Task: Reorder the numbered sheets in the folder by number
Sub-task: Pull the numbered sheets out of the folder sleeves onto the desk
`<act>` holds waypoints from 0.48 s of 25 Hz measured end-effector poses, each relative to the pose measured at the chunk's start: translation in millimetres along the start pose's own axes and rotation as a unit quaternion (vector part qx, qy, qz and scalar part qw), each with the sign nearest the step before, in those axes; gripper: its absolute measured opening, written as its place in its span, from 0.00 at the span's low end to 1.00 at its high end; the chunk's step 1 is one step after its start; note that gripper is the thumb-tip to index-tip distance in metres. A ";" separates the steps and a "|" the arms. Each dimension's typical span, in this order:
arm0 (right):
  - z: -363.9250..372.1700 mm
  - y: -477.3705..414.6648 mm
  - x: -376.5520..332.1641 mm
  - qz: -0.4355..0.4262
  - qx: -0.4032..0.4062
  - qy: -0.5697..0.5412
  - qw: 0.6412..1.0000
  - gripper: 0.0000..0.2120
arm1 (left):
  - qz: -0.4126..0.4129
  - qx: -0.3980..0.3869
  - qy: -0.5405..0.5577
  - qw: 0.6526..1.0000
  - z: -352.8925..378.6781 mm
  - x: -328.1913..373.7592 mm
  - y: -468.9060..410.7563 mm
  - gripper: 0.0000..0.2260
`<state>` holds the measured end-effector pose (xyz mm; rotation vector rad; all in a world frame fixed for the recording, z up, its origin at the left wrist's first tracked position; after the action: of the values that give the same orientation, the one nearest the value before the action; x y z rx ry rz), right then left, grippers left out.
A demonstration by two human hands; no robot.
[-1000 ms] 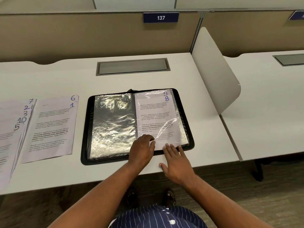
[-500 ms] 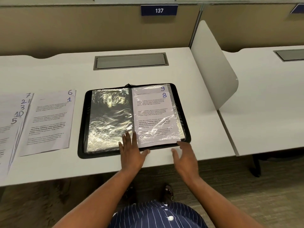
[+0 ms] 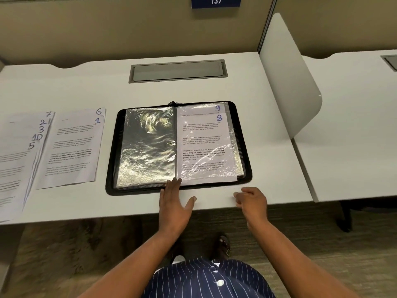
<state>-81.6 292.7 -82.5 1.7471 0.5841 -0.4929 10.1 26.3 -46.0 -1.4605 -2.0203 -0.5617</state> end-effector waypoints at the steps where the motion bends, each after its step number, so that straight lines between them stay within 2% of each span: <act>1: -4.3 2.1 2.4 -0.001 -0.009 -0.003 1.000 0.12 | -0.021 0.013 0.024 0.999 -1.5 -2.3 6.1 0.34; 7: 6.0 -5.3 -26.8 -0.009 -0.039 -0.116 0.992 0.15 | -0.075 0.028 0.069 0.994 2.3 -7.3 25.4 0.30; 12: 7.1 -10.0 -23.1 0.011 -0.051 -0.070 0.996 0.15 | -0.149 0.079 0.118 0.979 -6.5 -9.3 30.1 0.27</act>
<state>-106.1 284.9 -77.9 1.6055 0.4820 -0.5567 42.3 25.0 -47.3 -0.9572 -2.0509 -0.6470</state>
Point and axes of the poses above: each hand's wrist, its own y-axis away from the middle knuckle, its own z-axis out of the palm, x = y × z, the point moved 8 cm from there along -y, towards the middle knuckle, and after that the axes turned 13 degrees about z, right-handed, at the moved point
